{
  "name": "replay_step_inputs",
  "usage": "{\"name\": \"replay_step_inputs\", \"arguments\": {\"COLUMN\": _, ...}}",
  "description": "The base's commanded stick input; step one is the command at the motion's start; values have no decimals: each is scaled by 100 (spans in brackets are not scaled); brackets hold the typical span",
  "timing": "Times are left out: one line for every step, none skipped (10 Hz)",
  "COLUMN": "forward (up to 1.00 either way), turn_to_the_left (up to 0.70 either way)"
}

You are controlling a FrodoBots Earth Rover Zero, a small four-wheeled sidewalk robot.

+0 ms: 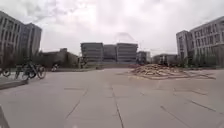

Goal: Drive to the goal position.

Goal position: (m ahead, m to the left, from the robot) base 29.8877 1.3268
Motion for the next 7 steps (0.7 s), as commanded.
{"name": "replay_step_inputs", "arguments": {"forward": 70, "turn_to_the_left": 0}}
{"name": "replay_step_inputs", "arguments": {"forward": 70, "turn_to_the_left": 0}}
{"name": "replay_step_inputs", "arguments": {"forward": 70, "turn_to_the_left": 0}}
{"name": "replay_step_inputs", "arguments": {"forward": 70, "turn_to_the_left": 0}}
{"name": "replay_step_inputs", "arguments": {"forward": 70, "turn_to_the_left": 0}}
{"name": "replay_step_inputs", "arguments": {"forward": 70, "turn_to_the_left": 0}}
{"name": "replay_step_inputs", "arguments": {"forward": 70, "turn_to_the_left": 0}}
